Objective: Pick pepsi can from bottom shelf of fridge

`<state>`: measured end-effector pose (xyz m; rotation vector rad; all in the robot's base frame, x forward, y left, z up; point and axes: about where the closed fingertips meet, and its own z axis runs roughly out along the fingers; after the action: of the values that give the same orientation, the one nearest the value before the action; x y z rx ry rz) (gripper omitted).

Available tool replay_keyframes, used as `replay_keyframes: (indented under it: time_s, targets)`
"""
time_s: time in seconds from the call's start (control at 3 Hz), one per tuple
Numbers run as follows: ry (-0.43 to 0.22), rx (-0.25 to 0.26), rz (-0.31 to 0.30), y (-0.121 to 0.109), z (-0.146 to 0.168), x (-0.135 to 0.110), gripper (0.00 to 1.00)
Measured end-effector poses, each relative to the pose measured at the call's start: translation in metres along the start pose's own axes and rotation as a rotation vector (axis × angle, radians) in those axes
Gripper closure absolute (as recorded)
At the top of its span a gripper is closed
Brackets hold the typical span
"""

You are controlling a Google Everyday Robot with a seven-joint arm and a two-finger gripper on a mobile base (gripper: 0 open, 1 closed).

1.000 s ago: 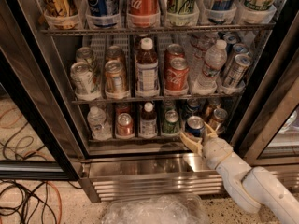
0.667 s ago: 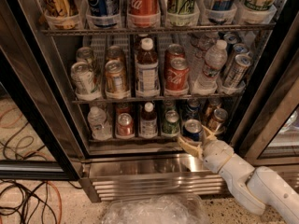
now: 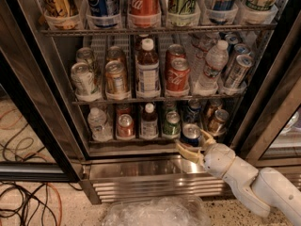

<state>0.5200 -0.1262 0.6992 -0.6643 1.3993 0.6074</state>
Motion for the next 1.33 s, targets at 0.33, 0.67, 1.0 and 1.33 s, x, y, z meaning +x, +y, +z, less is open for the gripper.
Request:
replay_keyframes:
  time_s: [0.33,0.67,1.0,1.33]
  targets:
    - [0.000,-0.020,0.001,0.004,0.004,0.001,1.00]
    - [0.002,-0.108,-0.016,0.027,0.012,-0.004,1.00]
    - [-0.017,-0.210,-0.050,0.059,0.011,-0.020,1.00]
    - [-0.034,-0.280,-0.102,0.091,0.002,-0.041,1.00]
